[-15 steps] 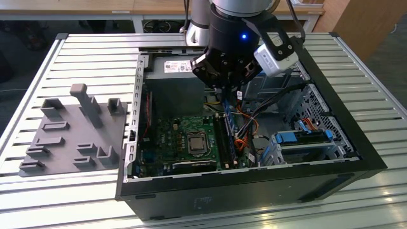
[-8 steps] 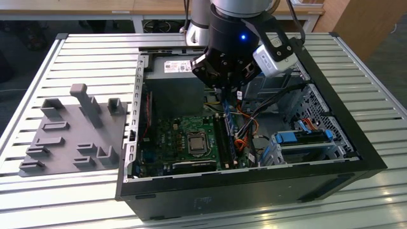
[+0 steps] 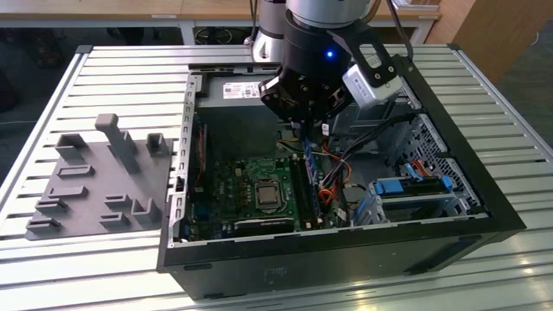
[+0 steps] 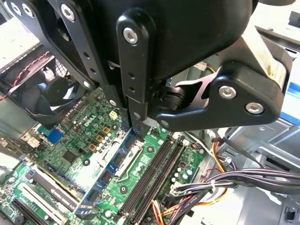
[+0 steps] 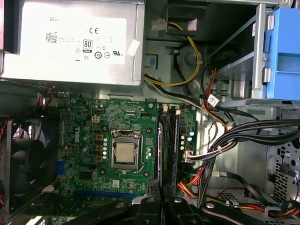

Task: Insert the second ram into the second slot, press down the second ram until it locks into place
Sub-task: 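Press down the second ram until it locks into place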

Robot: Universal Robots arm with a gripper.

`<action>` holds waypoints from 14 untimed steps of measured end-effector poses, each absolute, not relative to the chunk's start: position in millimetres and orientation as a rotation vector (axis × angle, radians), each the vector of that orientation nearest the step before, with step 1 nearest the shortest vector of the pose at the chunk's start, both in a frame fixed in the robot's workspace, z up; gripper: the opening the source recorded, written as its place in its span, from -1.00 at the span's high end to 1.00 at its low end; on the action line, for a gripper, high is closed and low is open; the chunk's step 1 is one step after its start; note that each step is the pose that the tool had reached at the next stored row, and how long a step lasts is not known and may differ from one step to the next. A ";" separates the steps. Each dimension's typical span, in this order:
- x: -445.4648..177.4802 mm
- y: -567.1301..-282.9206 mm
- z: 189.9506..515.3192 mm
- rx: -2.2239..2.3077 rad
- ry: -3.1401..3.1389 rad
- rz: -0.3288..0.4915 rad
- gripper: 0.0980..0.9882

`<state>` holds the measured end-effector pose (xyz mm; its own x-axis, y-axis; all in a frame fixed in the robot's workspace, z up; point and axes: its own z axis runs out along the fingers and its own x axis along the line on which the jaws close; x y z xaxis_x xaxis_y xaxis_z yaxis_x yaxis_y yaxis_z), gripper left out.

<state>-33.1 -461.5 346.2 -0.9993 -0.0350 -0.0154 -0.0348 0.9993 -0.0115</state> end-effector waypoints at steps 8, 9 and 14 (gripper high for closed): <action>-33.1 -461.5 344.1 -0.031 3.126 -0.018 0.91; -33.1 -461.5 343.8 -0.031 3.126 -0.018 0.91; -33.1 -461.5 342.4 -0.030 3.126 -0.018 0.91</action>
<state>-33.1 -461.5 342.4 -0.9997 -0.0190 -0.0153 -0.0188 0.9998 -0.0116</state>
